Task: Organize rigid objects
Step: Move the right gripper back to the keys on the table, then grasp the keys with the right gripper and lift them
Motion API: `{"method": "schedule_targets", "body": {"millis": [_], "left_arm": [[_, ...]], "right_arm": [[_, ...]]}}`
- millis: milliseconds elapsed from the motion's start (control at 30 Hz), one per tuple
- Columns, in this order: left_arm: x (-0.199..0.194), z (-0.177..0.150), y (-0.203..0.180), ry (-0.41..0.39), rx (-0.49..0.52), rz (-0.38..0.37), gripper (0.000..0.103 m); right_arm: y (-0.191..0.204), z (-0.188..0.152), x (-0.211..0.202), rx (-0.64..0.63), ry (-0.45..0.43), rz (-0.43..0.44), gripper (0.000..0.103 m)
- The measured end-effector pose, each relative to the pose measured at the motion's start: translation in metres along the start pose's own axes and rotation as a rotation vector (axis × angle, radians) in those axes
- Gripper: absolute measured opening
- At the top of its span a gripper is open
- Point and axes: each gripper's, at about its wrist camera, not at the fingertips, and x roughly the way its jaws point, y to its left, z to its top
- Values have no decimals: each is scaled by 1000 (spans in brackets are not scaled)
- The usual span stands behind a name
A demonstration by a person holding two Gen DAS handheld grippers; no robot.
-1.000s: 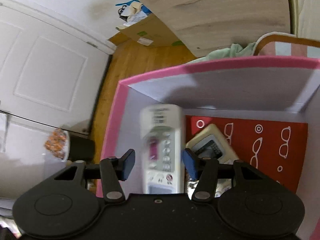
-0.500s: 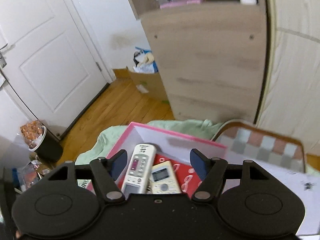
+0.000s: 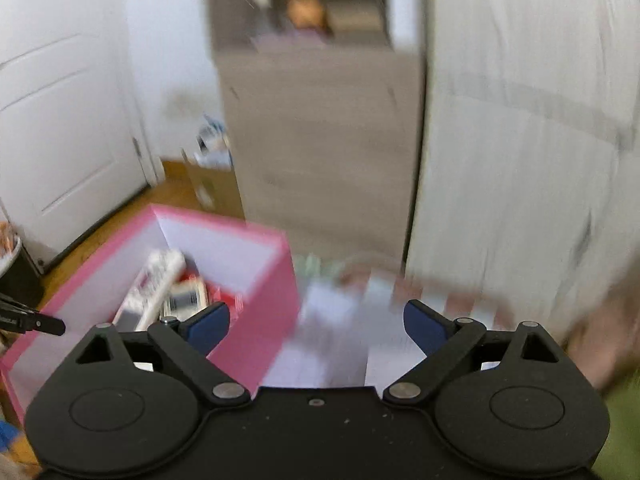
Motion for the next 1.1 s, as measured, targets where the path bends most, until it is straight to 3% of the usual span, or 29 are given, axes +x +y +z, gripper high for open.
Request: {"method": "schedule_targets", "body": {"millis": [200, 333, 467, 600, 800, 833, 867, 900, 933, 967, 1100], "left_arm": [[-1, -1, -1, -6, 2, -1, 7], [-2, 0, 0, -6, -2, -5, 7], [-3, 0, 0, -7, 1, -2, 7], [-3, 1, -1, -9, -1, -1, 7], [-4, 2, -3, -14, 14, 0, 7], [-3, 2, -2, -14, 14, -2, 7], [-3, 3, -2, -13, 11, -4, 7], [-3, 3, -1, -12, 10, -6, 7], [-4, 3, -1, -12, 11, -7, 7], [-4, 3, -1, -12, 12, -7, 7], [-4, 3, -1, -13, 15, -8, 7]], "right_arm": [[-30, -10, 39, 193, 198, 79, 84], [-37, -23, 55, 222, 268, 64, 65], [-40, -35, 66, 234, 277, 7, 57], [-35, -40, 83, 198, 275, -58, 57], [-21, -40, 92, 105, 243, -68, 62], [-18, -41, 92, 70, 235, -81, 58], [-14, -43, 92, 20, 225, -106, 41], [-12, -43, 90, -13, 203, -110, 36], [-12, -42, 87, -32, 188, -109, 17], [-13, -40, 83, -37, 185, -100, 10], [-14, -38, 67, -54, 157, -60, 7]]}}
